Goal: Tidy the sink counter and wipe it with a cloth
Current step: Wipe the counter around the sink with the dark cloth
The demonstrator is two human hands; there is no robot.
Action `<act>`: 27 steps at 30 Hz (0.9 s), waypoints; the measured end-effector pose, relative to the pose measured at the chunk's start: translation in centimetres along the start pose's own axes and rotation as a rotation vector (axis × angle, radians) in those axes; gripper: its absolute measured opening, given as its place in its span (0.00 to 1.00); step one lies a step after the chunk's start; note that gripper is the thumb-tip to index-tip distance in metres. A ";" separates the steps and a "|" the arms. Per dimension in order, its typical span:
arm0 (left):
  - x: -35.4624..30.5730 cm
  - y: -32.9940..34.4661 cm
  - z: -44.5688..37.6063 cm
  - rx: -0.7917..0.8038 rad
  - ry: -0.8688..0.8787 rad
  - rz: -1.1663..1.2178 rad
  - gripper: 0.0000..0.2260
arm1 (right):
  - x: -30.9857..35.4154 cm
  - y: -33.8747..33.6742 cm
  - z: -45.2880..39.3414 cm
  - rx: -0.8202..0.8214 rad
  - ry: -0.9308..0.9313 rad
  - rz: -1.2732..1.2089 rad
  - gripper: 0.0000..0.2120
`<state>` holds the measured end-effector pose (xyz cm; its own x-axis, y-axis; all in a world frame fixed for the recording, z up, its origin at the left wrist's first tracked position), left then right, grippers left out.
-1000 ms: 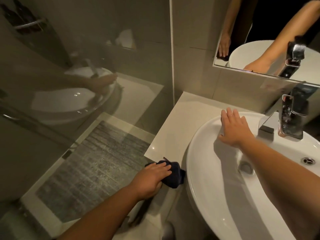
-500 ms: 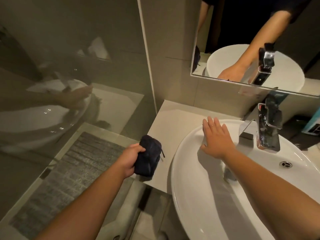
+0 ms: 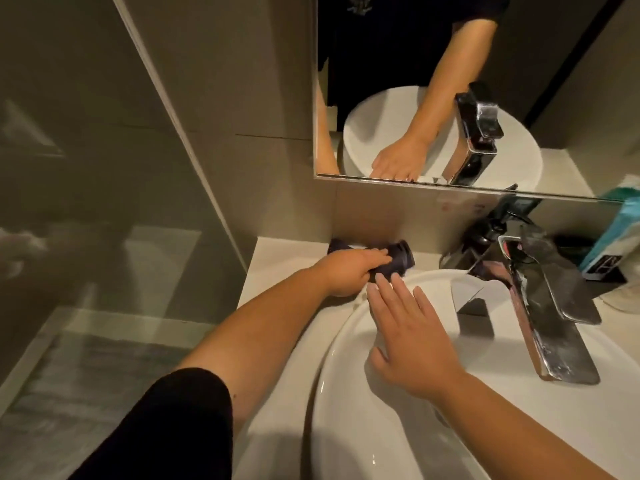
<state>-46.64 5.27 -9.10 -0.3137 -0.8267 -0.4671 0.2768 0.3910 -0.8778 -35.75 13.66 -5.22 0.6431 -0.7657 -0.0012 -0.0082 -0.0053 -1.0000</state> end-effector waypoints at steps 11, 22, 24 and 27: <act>-0.3 2.8 9.2 -0.059 0.174 -0.022 0.22 | 0.0 0.2 0.1 0.030 -0.019 0.023 0.39; -2.8 6.3 26.9 -0.099 -0.158 -0.027 0.25 | 0.2 0.4 0.2 0.145 -0.029 0.013 0.43; -4.0 7.6 29.2 -0.090 -0.156 -0.031 0.25 | 0.2 0.3 0.3 0.171 -0.032 0.001 0.44; -5.9 8.4 31.6 -0.112 -0.181 -0.009 0.24 | 0.4 -0.4 0.4 0.197 -0.042 -0.051 0.44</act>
<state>-13.77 0.70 -10.36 -0.1448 -0.8858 -0.4409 0.1691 0.4169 -0.8931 -35.21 13.61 -4.78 0.6704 -0.7401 0.0532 0.1727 0.0859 -0.9812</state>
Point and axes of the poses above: each hand's wrist, its own z-axis away from the middle knuckle, its own y-axis out of the palm, x = y × z, the point moved 9 cm from there along -z, towards the middle knuckle, and after that the axes turned 2 degrees about -x, right-handed, at the moved point
